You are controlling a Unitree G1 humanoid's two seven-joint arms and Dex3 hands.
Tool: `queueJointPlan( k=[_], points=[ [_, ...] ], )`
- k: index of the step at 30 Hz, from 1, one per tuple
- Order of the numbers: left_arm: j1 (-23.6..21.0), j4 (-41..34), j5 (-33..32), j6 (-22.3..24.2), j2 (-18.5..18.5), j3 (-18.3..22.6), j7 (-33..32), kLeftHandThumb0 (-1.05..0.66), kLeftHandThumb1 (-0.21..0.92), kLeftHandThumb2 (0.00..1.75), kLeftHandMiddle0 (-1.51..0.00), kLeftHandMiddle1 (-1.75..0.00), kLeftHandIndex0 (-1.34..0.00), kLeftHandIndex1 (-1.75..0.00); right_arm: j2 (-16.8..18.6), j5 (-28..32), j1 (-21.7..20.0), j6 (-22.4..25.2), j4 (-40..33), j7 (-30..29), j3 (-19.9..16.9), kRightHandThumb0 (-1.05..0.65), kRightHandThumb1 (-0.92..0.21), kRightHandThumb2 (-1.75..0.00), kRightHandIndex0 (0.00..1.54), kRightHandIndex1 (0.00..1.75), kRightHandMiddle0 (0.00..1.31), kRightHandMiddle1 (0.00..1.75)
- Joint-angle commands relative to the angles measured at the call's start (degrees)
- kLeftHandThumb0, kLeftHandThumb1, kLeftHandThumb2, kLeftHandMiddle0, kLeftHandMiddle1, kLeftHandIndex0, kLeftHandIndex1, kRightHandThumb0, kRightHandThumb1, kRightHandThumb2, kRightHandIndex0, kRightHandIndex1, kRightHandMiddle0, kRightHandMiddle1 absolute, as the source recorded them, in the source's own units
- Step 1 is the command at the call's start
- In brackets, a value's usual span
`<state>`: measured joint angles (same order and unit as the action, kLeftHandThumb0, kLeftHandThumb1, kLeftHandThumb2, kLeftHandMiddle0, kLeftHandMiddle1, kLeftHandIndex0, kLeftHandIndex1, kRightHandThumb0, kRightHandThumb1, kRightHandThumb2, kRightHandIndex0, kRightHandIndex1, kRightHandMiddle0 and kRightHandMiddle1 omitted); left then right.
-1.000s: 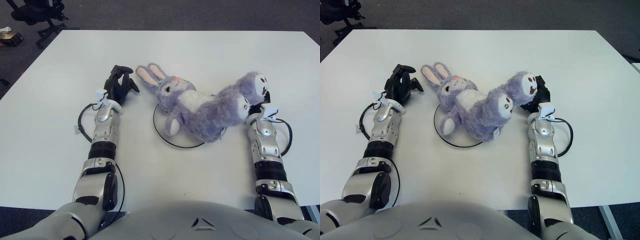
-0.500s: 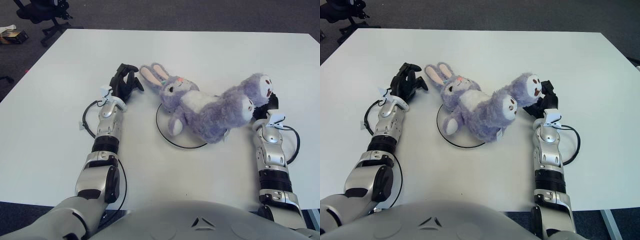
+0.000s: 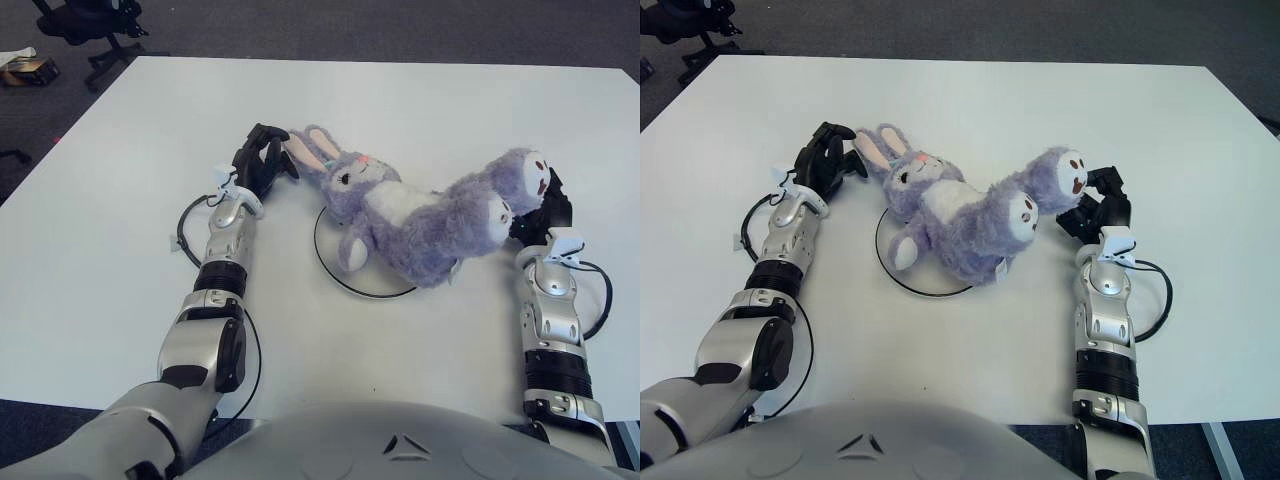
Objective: Put the doll into the plate.
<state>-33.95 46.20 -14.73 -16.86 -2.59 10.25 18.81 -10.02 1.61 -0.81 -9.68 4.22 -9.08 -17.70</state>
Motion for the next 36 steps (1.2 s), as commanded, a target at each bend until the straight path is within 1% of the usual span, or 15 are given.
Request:
queueJointPlan(
  k=[1, 4, 8, 12, 20, 36],
  points=[
    [0.25, 2.70, 0.70, 1.59, 0.63, -0.57, 0.81, -0.35, 0.92, 0.38, -0.95, -1.75, -0.34, -1.60, 2.15, 0.69, 4.59, -0.78, 1.07, -0.57, -0.77, -0.38, -0.68, -0.84, 0.91, 1.75, 0.35, 1.75],
    [-0.60, 4.10, 0.56, 1.22, 0.85, -0.75, 1.64, -0.35, 0.92, 0.38, -0.95, -1.75, -0.34, -1.60, 2.68, 0.82, 5.79, -0.58, -0.19, -0.84, -1.38, -0.38, -0.68, -0.83, 0.91, 1.75, 0.35, 1.75],
    [-0.94, 4.79, 0.56, 0.82, 0.94, -0.70, 1.94, -0.35, 0.92, 0.38, -0.95, -1.75, -0.35, -1.60, 2.77, 0.88, 6.15, -0.36, -0.68, -0.81, -1.54, -0.38, -0.69, -0.83, 0.90, 1.75, 0.34, 1.75],
    [-2.09, 6.65, 0.54, 0.43, 1.18, -0.66, 2.65, -0.35, 0.92, 0.38, -0.95, -1.75, -0.35, -1.60, 3.27, 0.84, 7.41, -0.22, -2.10, -1.37, -1.86, -0.38, -0.69, -0.82, 0.90, 1.75, 0.34, 1.75],
    [-3.21, 8.53, 0.58, -0.06, 1.25, -0.60, 3.60, -0.35, 0.92, 0.37, -0.96, -1.75, -0.36, -1.59, 3.89, 0.78, 8.42, -0.16, -3.22, -1.78, -2.32, -0.38, -0.70, -0.81, 0.89, 1.75, 0.34, 1.75],
    [-4.41, 10.78, 0.62, -0.77, 0.97, -0.30, 4.43, -0.35, 0.92, 0.37, -0.95, -1.75, -0.35, -1.59, 4.49, 0.17, 8.81, 0.57, -4.48, -2.87, -2.05, -0.38, -0.71, -0.79, 0.88, 1.75, 0.33, 1.75]
  ],
)
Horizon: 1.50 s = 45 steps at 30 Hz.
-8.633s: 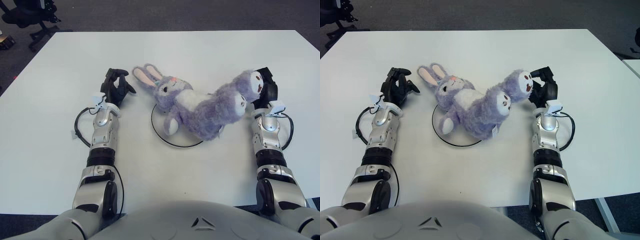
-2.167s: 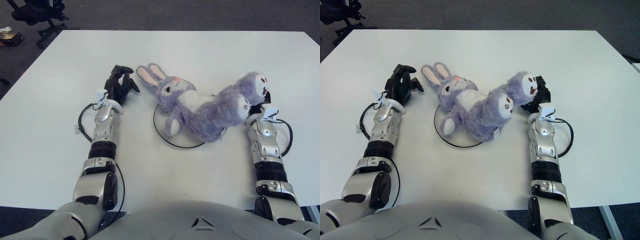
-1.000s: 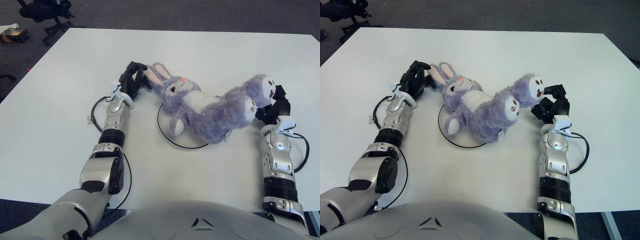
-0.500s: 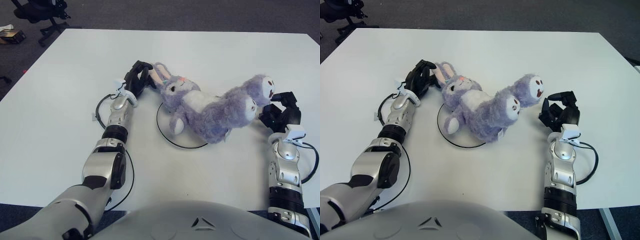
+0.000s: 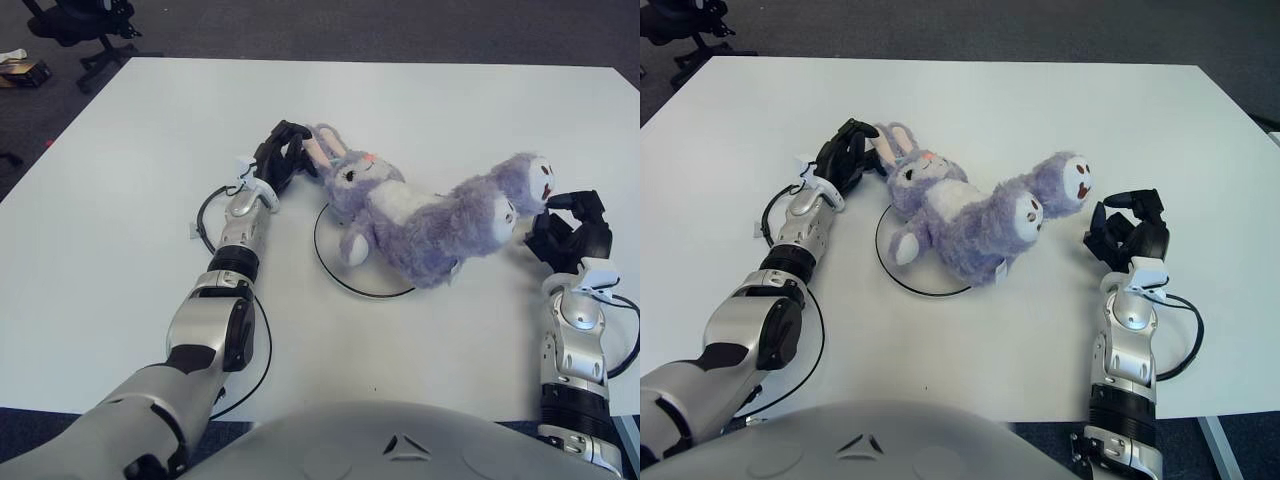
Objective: Put the doll into the plate.
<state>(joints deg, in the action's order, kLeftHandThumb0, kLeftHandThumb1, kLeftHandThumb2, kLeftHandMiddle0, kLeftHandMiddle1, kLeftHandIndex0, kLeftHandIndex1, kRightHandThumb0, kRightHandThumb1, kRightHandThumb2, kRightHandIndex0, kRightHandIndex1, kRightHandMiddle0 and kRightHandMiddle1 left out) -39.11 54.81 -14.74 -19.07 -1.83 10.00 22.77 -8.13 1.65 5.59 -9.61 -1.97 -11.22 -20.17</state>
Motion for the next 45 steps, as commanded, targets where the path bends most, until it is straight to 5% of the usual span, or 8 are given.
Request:
queueJointPlan(
  k=[1, 36, 45],
  points=[
    [0.71, 2.25, 0.63, 1.44, 0.20, -0.04, 0.49, -0.35, 0.92, 0.37, -0.94, -1.75, -0.35, -1.59, 2.65, 0.10, 2.41, 0.60, 1.62, -0.79, 0.45, -0.38, -0.71, -0.79, 0.88, 1.75, 0.33, 1.75],
    [2.32, 1.45, 0.27, 1.15, -1.09, 1.30, 0.73, -0.35, 0.92, 0.35, -0.94, -1.75, -0.37, -1.57, 1.43, -0.51, -1.18, 2.71, 3.66, -0.74, 2.39, -0.37, -0.72, -0.79, 0.87, 1.75, 0.33, 1.75],
    [4.81, -0.58, 0.92, -2.68, -1.61, 1.28, 0.16, -0.35, 0.92, 0.35, -0.95, -1.75, -0.38, -1.56, 0.51, 0.35, -4.00, 2.53, 6.53, 1.17, 3.10, -0.37, -0.72, -0.78, 0.87, 1.75, 0.32, 1.75]
  ],
)
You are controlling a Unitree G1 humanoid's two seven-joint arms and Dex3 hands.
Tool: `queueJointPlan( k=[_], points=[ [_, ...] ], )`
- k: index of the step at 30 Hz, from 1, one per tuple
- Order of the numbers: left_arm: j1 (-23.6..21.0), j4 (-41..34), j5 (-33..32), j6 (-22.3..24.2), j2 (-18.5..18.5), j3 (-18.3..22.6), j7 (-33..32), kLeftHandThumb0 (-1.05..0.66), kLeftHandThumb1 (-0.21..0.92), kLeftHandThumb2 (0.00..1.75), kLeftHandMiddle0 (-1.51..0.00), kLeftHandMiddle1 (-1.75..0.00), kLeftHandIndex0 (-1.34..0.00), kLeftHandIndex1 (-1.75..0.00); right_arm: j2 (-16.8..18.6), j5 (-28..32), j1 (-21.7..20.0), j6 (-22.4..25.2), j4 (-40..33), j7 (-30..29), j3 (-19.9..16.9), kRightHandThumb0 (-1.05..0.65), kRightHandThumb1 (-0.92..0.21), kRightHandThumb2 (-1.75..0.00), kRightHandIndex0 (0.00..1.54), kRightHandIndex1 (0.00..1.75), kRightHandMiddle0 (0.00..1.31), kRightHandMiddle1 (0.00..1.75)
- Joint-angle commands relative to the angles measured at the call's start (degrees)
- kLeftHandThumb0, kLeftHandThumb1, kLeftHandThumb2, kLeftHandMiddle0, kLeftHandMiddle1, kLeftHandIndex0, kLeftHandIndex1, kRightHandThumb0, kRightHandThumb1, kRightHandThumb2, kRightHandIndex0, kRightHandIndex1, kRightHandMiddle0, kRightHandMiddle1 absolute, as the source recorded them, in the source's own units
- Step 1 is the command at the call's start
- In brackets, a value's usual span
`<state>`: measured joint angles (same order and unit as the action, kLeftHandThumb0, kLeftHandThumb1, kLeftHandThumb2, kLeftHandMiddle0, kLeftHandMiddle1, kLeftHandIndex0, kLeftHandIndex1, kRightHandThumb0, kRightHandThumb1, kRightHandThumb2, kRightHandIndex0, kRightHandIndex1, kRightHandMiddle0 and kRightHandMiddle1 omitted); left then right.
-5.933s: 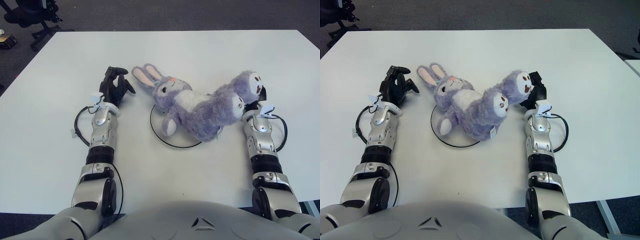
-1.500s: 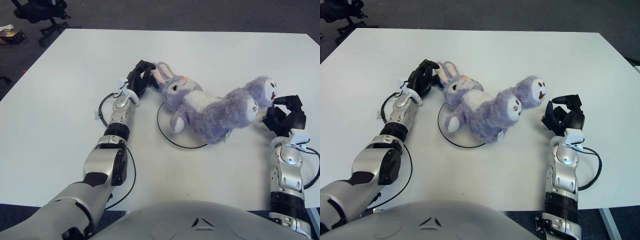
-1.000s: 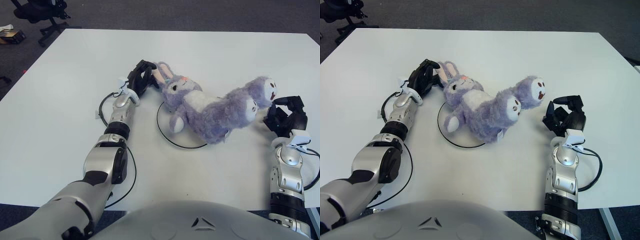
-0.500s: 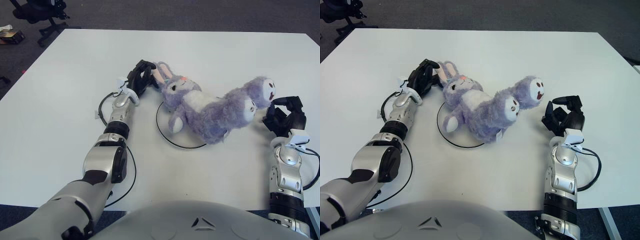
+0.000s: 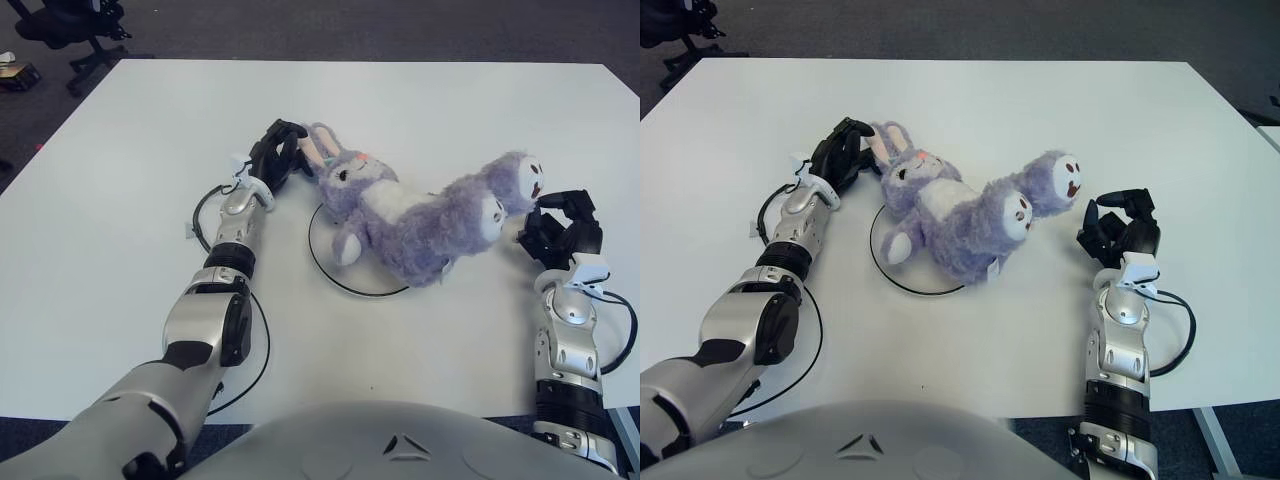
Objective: Put the doll into the plate.
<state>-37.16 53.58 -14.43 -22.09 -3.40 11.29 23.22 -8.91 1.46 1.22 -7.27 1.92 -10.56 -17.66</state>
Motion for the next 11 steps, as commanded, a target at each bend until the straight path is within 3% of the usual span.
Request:
queueJointPlan(
  k=[1, 11],
  points=[
    [2.89, 0.62, 0.63, 0.31, -0.04, -0.01, -0.30, -0.35, 0.92, 0.35, -0.95, -1.75, -0.38, -1.56, 1.29, 0.53, 0.34, 0.14, 2.71, 0.54, 0.56, -0.37, -0.72, -0.78, 0.87, 1.75, 0.32, 1.75],
    [5.73, -1.47, -0.63, -1.45, -0.87, 1.28, 0.49, -0.35, 0.92, 0.36, -0.95, -1.75, -0.37, -1.57, 0.41, 0.10, -3.55, 1.80, 4.95, 2.10, 2.31, -0.37, -0.72, -0.78, 0.87, 1.75, 0.32, 1.75]
  ],
)
